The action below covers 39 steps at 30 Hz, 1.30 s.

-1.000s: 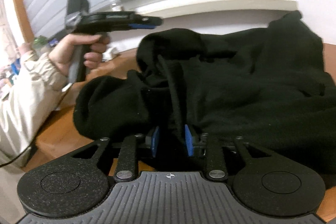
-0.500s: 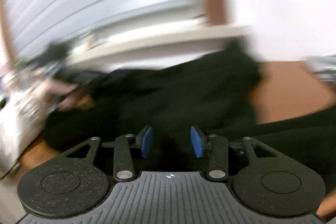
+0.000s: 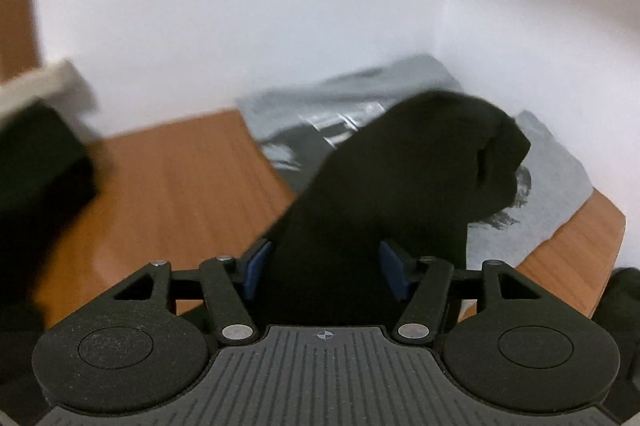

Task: Fold clothes

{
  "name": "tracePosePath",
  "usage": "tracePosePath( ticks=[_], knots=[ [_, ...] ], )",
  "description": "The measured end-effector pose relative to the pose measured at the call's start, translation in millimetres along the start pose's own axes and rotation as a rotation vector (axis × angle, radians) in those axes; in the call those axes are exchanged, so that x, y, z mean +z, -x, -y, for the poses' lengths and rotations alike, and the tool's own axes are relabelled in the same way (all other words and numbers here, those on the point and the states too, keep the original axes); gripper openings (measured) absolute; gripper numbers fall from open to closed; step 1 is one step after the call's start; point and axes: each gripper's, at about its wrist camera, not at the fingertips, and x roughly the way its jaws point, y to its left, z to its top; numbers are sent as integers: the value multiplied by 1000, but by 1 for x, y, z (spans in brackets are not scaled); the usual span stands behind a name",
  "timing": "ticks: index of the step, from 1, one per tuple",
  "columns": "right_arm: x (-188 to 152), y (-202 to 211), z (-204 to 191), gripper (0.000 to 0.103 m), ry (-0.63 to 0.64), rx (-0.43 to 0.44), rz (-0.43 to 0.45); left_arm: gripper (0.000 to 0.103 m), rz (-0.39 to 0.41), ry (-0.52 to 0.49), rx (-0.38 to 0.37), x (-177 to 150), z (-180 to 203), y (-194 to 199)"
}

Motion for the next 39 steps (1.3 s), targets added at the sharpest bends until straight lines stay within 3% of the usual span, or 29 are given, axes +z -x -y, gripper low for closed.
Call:
tracePosePath(
  ticks=[1, 2, 3, 4, 7, 9, 11, 12, 13, 14, 18, 21, 23, 28, 31, 33, 34, 35, 37, 39],
  knots=[
    [1, -6, 3, 40, -2, -12, -15, 68, -1, -4, 2, 0, 1, 0],
    [0, -2, 9, 8, -9, -17, 5, 68, -2, -5, 2, -1, 1, 0],
    [0, 2, 14, 6, -17, -23, 26, 68, -3, -1, 1, -1, 1, 0],
    [-1, 7, 19, 5, -25, -31, 50, 69, -4, 0, 1, -1, 0, -1],
    [-1, 68, 48, 6, -140, -133, 272, 69, -7, 2, 1, -1, 0, -1],
    [-3, 79, 67, 10, -183, -148, 231, 69, -9, 2, 2, -1, 1, -2],
    [-7, 77, 70, 16, -144, -166, 182, 69, -10, 6, 0, -1, 1, -2],
    [-9, 76, 71, 21, -125, -173, 160, 69, -10, 9, -1, -2, 1, -2],
    [-10, 78, 67, 34, -118, -166, 169, 70, -10, 9, -1, -2, 1, -2],
    [-12, 79, 61, 41, -125, -143, 184, 70, -11, 10, -1, -2, 0, -2],
    [-15, 62, 21, 42, -143, 107, 175, 70, -12, 10, -1, -2, 0, -3],
    [-12, 48, -34, 43, -105, 260, 132, 72, -15, 7, 5, -2, 0, -4],
    [-10, 41, -68, 50, -89, 357, 113, 72, -18, 1, 10, -2, 1, -4],
    [2, 10, -124, 55, -168, 508, 28, 73, -21, 6, 7, -1, -1, -3],
    [5, -3, -142, 62, -212, 509, -54, 73, -27, 11, 3, -1, -2, -3],
    [3, -16, -144, 60, -280, 526, -110, 74, -29, 12, 2, -1, -3, -4],
    [2, -20, -142, 51, -308, 541, -114, 74, -29, 13, 0, -2, -4, -4],
    [2, -18, -143, 33, -303, 554, -106, 74, -30, 16, -2, -2, -4, -4],
    [2, -15, -145, 10, -290, 579, -88, 74, -33, 17, -2, -3, -5, -5],
    [6, 10, -148, 8, -205, 541, 5, 74, -35, 11, 2, -4, -4, -5]
  ],
)
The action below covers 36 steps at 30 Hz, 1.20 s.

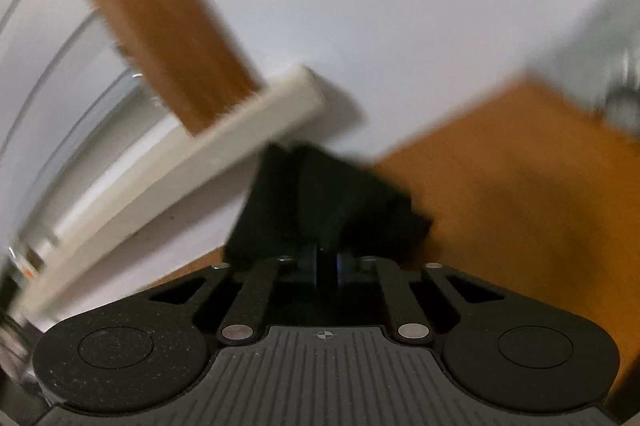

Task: Fold clothes

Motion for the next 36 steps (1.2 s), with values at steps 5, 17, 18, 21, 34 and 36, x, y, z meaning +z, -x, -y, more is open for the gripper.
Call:
tracePosePath(
  ticks=[5, 17, 18, 21, 34, 36],
  knots=[
    [18, 108, -27, 7, 129, -55, 427, 74, -8, -18, 14, -1, 3, -2],
    [-22, 125, 51, 59, 94, -352, 187, 74, -31, -30, 21, -1, 5, -7],
    [-26, 124, 56, 61, 98, -350, 198, 74, -31, -28, 19, -1, 5, -7],
    [-28, 112, 64, 62, 98, -339, 178, 74, -30, -30, 20, -3, 5, -8],
    [-54, 76, 73, 82, 233, -223, 83, 80, 7, -5, 7, 36, 3, -7],
    [-52, 75, 78, 83, 200, -201, 71, 81, 0, -33, 7, 56, 10, -17]
  ],
)
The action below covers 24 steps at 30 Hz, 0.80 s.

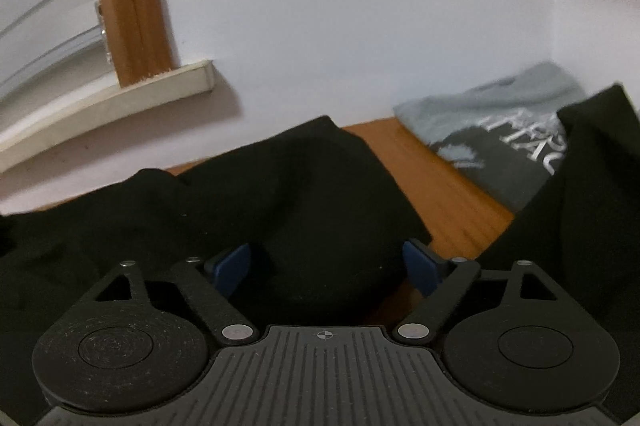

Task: Fold clothes

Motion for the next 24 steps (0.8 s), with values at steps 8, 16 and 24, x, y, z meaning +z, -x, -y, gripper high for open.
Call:
tracePosePath(
  ticks=[8, 16, 24],
  knots=[
    [-3, 2, 18, 84, -134, 26, 8, 82, -90, -27, -68, 61, 31, -105],
    [-3, 3, 24, 84, -158, 46, 18, 19, -196, -58, -162, 56, 48, -154],
    [-14, 29, 49, 85, -288, 224, 186, 2, 34, -28, 13, 44, 23, -70]
  ],
)
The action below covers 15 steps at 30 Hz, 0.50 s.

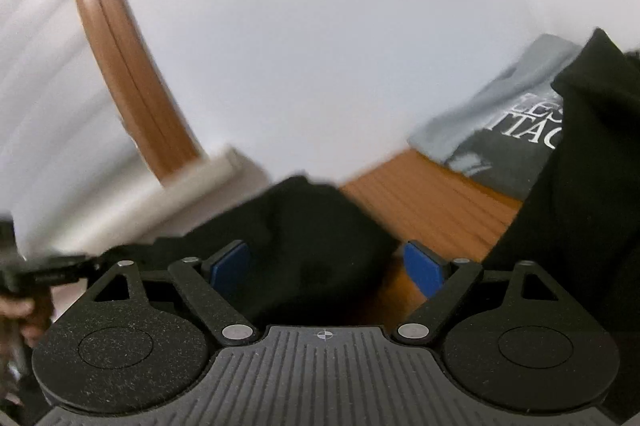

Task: Fold clothes

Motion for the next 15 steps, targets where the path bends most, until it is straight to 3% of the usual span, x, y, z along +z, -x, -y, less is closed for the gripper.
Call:
tracePosePath(
  ticks=[2, 6, 15],
  knots=[
    [1, 2, 7, 85, -46, -30, 9, 3, 44, 27, 26, -9, -15, 29],
    [2, -4, 2, 84, -22, -46, -21, 3, -26, 52, 54, -36, -34, 31],
    [-2, -32, -20, 84, 94, -189, -156, 3, -42, 123, -76, -61, -41, 11]
  ],
)
